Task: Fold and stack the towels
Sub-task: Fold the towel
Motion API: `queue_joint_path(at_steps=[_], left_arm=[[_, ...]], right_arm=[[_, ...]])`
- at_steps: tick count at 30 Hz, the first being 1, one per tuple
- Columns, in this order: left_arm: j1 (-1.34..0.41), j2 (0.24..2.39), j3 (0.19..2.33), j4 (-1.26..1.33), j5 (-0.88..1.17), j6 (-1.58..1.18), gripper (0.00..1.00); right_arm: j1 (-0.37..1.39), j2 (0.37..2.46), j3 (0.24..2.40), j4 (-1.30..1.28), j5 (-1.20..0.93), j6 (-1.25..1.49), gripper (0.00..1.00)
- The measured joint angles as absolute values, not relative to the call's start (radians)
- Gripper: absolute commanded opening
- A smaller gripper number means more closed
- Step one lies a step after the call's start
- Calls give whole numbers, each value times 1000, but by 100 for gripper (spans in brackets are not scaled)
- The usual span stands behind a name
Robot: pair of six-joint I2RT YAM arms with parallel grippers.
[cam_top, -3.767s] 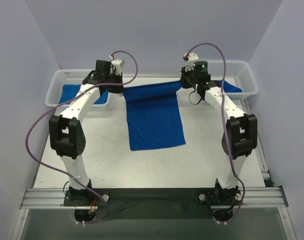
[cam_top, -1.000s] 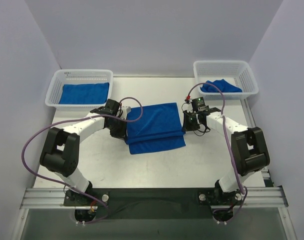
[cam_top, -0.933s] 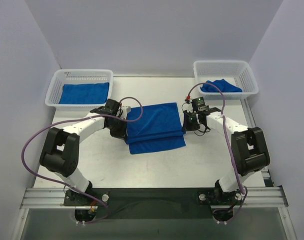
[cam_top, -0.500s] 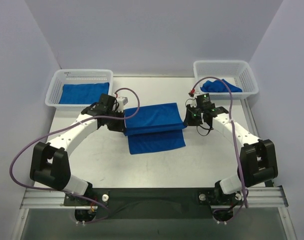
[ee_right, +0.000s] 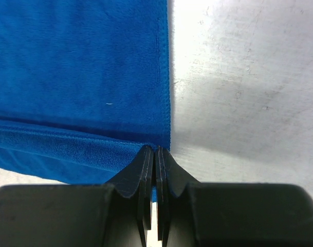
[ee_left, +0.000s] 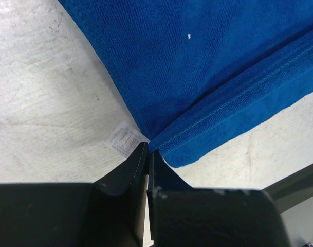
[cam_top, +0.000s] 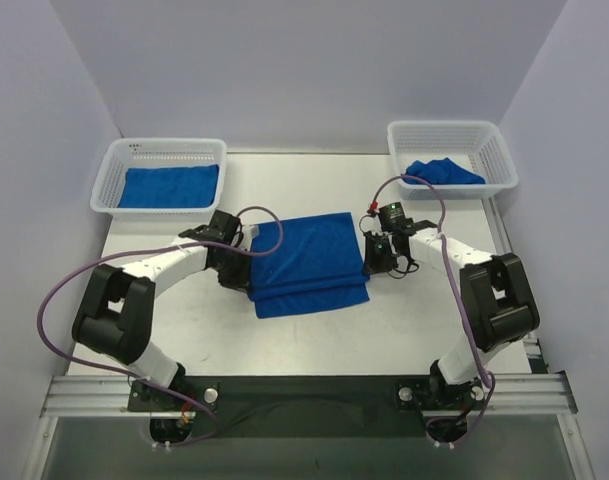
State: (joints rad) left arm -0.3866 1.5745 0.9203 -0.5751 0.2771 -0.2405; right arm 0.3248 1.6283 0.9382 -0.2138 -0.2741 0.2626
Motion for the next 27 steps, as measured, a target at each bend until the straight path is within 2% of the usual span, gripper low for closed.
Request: queue_joint_path(at_steps=[10, 21, 27], left_arm=[[-387, 1570, 921, -565, 268, -250, 0], [-387, 1405, 975, -634, 250, -252, 0], [-387, 1371, 961, -646, 255, -260, 1]], right_arm=[[328, 1650, 938, -211, -269, 273, 0], [334, 1452, 936, -252, -247, 291, 0], [346, 1421, 912, -263, -244, 304, 0]])
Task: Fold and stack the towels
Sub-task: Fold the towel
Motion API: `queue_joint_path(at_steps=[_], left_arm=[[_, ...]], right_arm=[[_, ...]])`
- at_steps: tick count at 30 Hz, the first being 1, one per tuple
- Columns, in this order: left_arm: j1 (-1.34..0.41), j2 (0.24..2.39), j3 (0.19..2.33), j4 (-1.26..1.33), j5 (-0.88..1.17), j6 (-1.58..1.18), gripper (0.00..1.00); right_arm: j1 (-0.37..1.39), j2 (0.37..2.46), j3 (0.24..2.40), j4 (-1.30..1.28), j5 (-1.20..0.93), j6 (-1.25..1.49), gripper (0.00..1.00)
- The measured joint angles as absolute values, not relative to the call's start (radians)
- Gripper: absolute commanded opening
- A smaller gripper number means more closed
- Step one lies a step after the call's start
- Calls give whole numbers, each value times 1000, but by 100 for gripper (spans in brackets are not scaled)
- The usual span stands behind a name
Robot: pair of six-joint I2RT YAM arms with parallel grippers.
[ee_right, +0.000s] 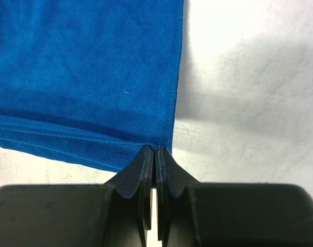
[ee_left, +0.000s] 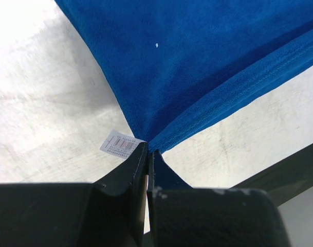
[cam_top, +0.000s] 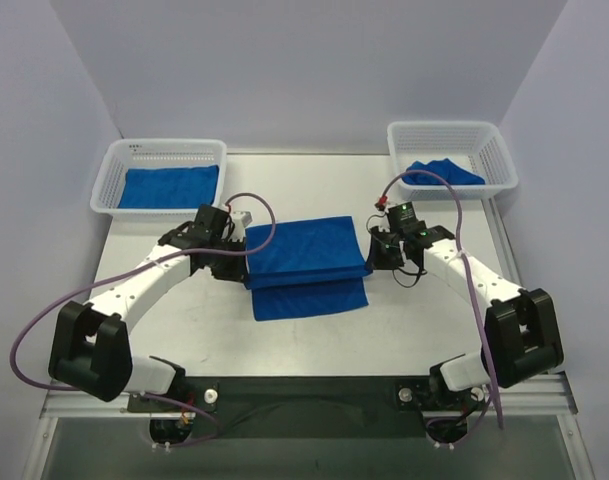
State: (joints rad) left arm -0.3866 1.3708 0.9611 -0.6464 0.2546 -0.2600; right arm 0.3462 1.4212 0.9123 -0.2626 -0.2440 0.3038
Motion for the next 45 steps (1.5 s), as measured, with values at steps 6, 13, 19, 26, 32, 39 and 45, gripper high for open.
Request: queue_joint_path(at_steps=[6, 13, 19, 26, 32, 39, 45], left_arm=[[-399, 1419, 874, -622, 286, -284, 2], [-406, 1500, 824, -593, 295, -313, 26], [-406, 1481, 778, -603, 300, -349, 73], [-416, 1293, 735, -634, 321, -398, 79], [-418, 1256, 848, -653, 319, -398, 75], [-428, 1441, 984, -646, 310, -355, 62], [-486, 1576, 1039, -648, 311, -318, 59]], right_arm=[[355, 1512, 899, -268, -247, 315, 0], [373, 1641, 899, -271, -263, 325, 21], [375, 1617, 870, -273, -251, 339, 45], [403, 1445, 813, -344, -243, 340, 54], [437, 1408, 924, -385, -243, 289, 52], [467, 1554, 1074, -390, -240, 239, 30], [504, 1708, 1151, -393, -233, 218, 27]])
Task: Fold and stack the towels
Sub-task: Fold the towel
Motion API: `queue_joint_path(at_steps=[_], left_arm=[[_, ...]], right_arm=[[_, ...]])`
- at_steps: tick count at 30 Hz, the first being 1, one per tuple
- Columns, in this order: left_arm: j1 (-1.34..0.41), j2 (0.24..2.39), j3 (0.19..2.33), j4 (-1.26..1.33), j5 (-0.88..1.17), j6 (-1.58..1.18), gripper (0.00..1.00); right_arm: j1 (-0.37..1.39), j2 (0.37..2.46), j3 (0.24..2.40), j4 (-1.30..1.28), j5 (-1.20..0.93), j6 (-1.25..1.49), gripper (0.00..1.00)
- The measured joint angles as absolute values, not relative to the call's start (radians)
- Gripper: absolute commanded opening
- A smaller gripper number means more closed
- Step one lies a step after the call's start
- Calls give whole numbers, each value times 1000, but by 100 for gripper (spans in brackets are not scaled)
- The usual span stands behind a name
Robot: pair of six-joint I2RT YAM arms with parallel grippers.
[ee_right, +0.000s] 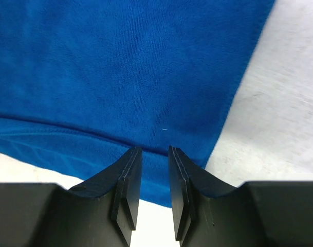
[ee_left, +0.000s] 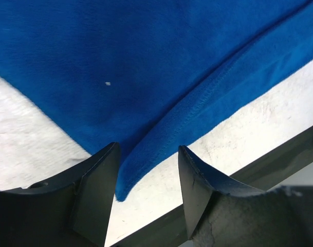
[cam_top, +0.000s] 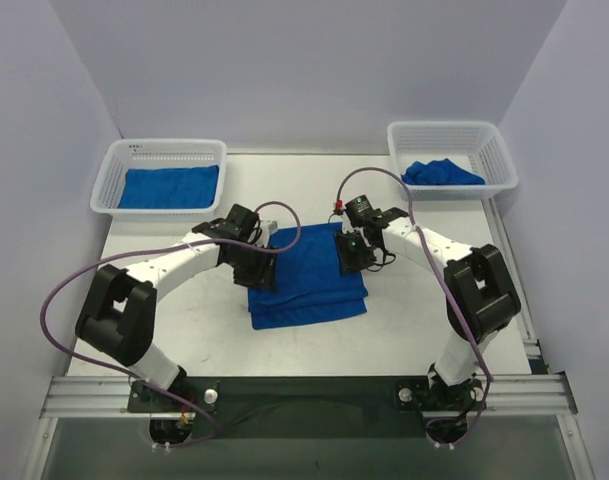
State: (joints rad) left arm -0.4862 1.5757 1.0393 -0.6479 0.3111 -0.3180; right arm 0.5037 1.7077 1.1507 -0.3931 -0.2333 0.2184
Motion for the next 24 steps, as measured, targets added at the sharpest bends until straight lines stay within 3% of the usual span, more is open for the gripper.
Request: queue_joint_path(at_steps=[9, 24], left_arm=[[-615, 1621, 1042, -650, 302, -263, 60], [-676, 1654, 1006, -639, 280, -229, 58]], right_arm=[[559, 1809, 1161, -394, -233, 179, 28], [604, 1808, 1123, -389, -305, 125, 28]])
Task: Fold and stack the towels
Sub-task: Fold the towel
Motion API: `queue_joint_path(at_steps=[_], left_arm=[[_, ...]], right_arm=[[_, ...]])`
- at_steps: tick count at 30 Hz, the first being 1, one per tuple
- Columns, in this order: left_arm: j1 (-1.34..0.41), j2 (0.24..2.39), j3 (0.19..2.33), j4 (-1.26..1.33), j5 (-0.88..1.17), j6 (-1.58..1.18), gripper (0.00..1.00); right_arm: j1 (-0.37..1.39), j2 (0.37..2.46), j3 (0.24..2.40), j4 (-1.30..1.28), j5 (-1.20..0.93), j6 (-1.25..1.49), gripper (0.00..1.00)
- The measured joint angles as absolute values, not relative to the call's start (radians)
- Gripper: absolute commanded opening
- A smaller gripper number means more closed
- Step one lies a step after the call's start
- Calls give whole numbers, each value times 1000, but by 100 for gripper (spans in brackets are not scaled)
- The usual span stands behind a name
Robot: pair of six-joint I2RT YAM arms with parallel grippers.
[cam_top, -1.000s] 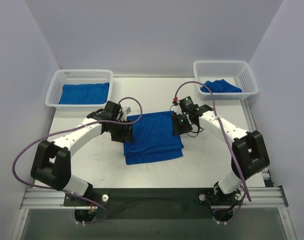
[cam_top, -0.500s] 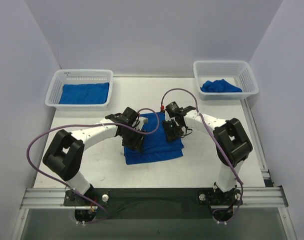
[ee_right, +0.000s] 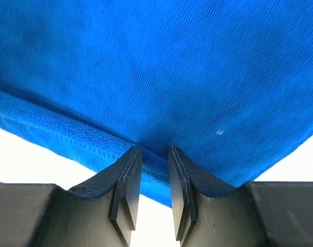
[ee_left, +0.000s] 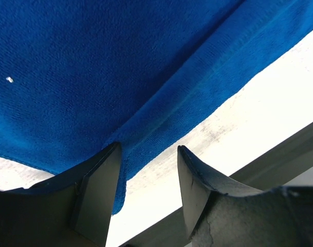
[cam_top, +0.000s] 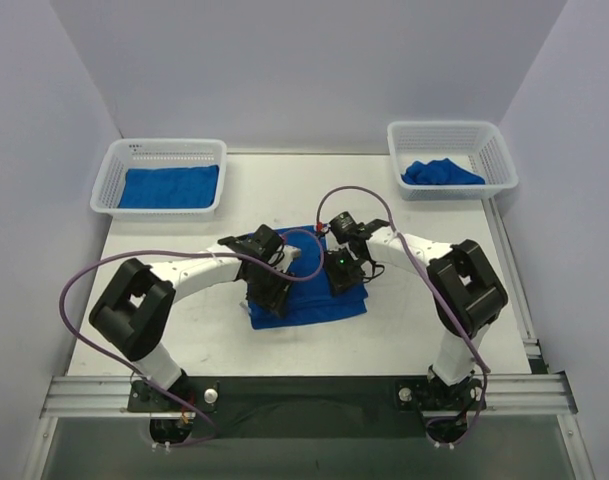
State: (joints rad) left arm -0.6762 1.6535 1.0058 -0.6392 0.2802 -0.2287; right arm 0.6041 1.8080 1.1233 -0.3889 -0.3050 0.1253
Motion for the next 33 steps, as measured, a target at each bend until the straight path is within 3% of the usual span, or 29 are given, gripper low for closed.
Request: queue_joint_path(at_steps=[12, 16, 19, 24, 25, 26, 29, 33], left_arm=[[-680, 1469, 847, -649, 292, -302, 59], [-680, 1340, 837, -656, 273, -370, 65], [-666, 1262, 811, -653, 235, -441, 76], [-558, 1169, 685, -643, 185, -567, 78], [-537, 1155, 659, -637, 184, -581, 78], [-520, 1141, 635, -627, 183, -595, 78], [-503, 1128, 580, -589, 194, -627, 77], [-503, 1128, 527, -507, 226, -661, 73]], right_arm=[[645, 1642, 955, -393, -339, 165, 28], [663, 1575, 900, -394, -340, 191, 28], [671, 1533, 854, -392, -333, 213, 29], [671, 1495, 828, -388, -295, 244, 32], [671, 1477, 828, -381, -289, 251, 34], [671, 1457, 828, -373, -277, 260, 46], [669, 1397, 825, -339, -243, 287, 60], [649, 1318, 785, -279, -204, 324, 66]])
